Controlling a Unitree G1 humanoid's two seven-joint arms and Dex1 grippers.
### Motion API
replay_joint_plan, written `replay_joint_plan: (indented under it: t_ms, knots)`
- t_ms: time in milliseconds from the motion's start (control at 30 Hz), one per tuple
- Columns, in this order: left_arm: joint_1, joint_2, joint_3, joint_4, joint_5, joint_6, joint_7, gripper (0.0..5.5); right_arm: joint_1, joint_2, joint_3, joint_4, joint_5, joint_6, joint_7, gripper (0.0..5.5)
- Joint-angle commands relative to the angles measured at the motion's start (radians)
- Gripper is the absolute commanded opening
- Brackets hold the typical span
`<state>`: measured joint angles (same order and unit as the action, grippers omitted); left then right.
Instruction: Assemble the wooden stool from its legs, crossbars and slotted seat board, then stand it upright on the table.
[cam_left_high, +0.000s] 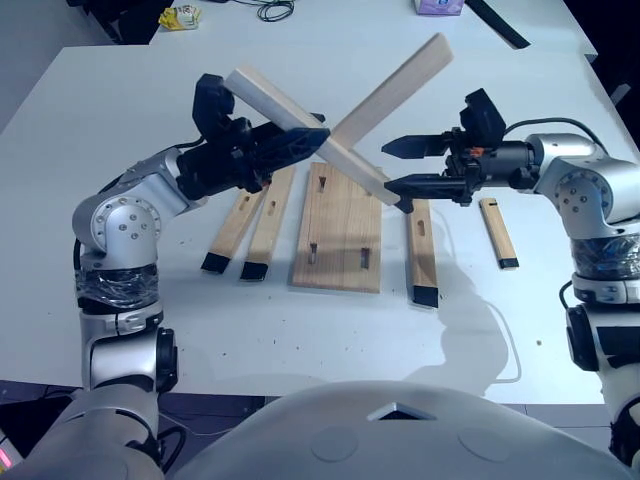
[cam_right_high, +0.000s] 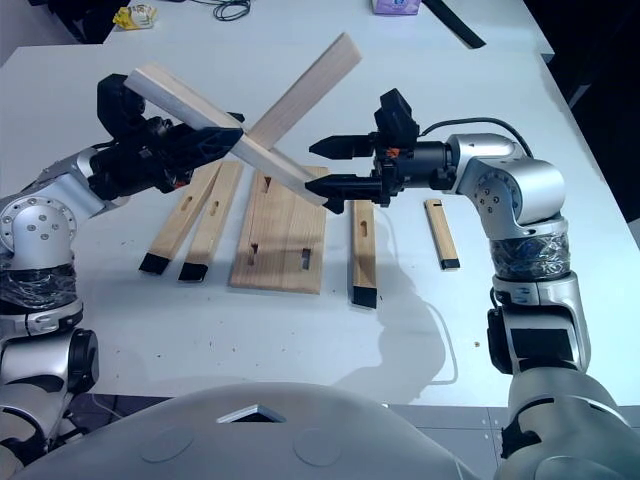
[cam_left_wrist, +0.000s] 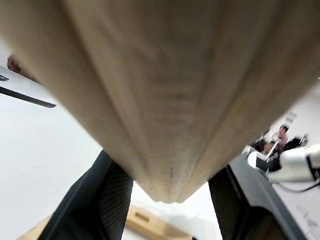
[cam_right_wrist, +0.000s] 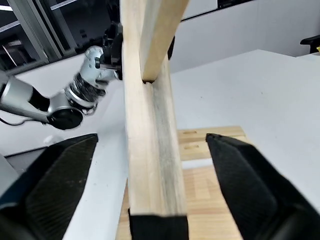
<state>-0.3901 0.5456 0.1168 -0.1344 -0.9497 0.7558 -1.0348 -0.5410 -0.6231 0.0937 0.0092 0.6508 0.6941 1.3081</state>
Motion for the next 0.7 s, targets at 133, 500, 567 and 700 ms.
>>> replay_joint_plan:
  t_ms: [133, 500, 567, 700]
  knots:
    - [0.011, 0.115, -0.035, 0.079, 0.171, -0.143, -0.168, 2.08, 0.066, -0.098, -0.018, 0.122, -0.129, -0.175, 0.058, 4.16]
    - [-0.041, 0.212, -0.057, 0.080, 0.243, -0.207, -0.356, 2.08, 0.154, -0.138, -0.166, 0.206, -0.165, -0.282, -0.039, 4.16]
    - [-0.034, 0.233, -0.071, 0.084, 0.271, -0.237, -0.391, 2.08, 0.165, -0.143, -0.193, 0.209, -0.162, -0.287, -0.058, 4.16]
    - [-0.039, 0.247, -0.079, 0.112, 0.299, -0.265, -0.424, 2.08, 0.188, -0.147, -0.237, 0.217, -0.157, -0.299, -0.088, 4.16]
